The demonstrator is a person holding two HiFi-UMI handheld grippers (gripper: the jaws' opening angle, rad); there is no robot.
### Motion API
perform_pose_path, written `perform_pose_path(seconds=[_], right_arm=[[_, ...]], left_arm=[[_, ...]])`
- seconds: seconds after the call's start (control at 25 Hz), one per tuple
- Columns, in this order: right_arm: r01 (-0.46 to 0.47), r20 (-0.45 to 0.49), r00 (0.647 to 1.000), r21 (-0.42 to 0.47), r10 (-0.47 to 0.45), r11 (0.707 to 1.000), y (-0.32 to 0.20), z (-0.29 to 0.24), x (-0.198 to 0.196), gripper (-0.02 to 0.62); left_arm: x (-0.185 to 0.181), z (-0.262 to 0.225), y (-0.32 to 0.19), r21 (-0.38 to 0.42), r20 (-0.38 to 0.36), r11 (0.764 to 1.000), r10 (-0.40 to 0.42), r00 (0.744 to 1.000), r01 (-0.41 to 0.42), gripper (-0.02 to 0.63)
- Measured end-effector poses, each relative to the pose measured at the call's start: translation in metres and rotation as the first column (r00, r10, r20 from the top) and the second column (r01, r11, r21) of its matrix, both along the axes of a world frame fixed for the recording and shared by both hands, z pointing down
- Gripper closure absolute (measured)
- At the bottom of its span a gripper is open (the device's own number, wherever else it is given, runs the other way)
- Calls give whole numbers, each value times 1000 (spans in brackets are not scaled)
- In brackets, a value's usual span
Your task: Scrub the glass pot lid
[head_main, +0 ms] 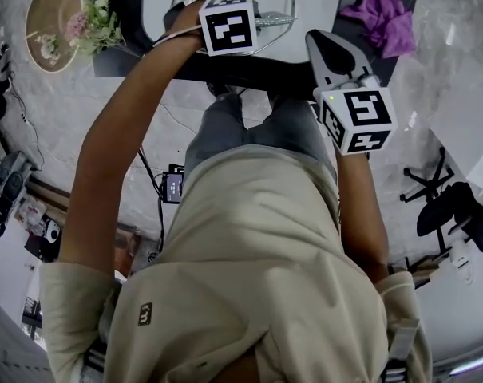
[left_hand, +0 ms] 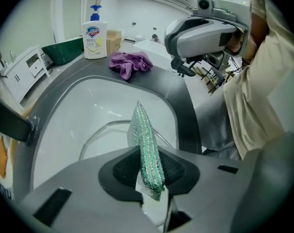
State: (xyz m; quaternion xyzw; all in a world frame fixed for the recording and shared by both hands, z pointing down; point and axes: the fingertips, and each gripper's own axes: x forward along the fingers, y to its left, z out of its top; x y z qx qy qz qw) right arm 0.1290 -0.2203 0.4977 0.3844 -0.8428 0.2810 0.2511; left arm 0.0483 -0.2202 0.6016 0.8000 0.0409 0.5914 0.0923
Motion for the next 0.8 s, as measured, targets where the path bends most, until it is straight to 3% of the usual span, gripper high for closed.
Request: perform_pose_path(seconds=[0.36, 0.52, 0.8], right_arm=[[51, -11, 999, 56, -51, 997, 13, -41, -28, 566], [68, -18, 998, 80, -67, 994, 16, -58, -33, 566], [103, -34, 994, 122, -100, 987, 23, -80, -55, 568]], left_arm=[[-38, -33, 33, 27, -15, 995, -95, 995, 95, 513], [-41, -41, 54, -6, -35, 992, -128, 991, 128, 514], [-63, -61, 73, 30, -56, 983, -177, 983, 179, 515]])
